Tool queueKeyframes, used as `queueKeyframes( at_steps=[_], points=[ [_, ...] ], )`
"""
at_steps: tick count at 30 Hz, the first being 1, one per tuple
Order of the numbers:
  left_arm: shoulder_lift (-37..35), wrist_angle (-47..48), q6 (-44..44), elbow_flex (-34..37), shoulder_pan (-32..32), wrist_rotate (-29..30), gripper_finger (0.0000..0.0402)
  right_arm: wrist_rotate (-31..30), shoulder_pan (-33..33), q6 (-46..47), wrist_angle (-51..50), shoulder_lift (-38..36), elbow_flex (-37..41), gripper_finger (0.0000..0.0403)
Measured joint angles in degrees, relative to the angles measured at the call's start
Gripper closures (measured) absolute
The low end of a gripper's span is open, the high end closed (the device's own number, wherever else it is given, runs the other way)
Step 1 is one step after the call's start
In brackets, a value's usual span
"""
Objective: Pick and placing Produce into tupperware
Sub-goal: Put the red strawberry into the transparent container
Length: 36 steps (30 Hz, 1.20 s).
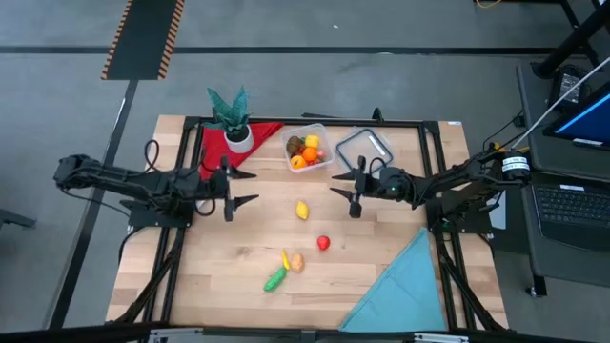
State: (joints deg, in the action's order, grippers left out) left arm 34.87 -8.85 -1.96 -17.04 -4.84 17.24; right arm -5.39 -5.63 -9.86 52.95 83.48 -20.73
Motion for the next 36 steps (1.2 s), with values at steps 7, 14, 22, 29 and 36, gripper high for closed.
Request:
queueKeyframes(
  at_steps=[7, 14, 22, 29, 36],
  points=[
    [0.66, 0.40, 0.33, 0.07, -5.60, 9.36, 0.0127, 0.13, -0.02, -5.56, -3.01, 0.00, -4.04, 0.0234],
    [0.74, 1.58, 0.35, 0.07, -9.57, 9.37, 0.0126, 2.05, 1.20, -7.48, -24.10, -0.02, -14.47, 0.0234],
    [0.72, 1.59, 0.95, 0.07, -13.00, 9.29, 0.0124, -3.73, 6.69, -9.73, -57.57, -0.01, -32.81, 0.0234],
    [0.74, 1.80, 2.59, 0.07, -16.34, 9.24, 0.0128, -5.63, 12.52, -6.91, -71.23, 0.00, -41.03, 0.0218],
    [0.74, 1.80, 3.39, 0.07, -19.74, 9.26, 0.0124, -12.36, 19.52, -5.50, -76.34, -0.01, -42.22, 0.0165]
  ],
)
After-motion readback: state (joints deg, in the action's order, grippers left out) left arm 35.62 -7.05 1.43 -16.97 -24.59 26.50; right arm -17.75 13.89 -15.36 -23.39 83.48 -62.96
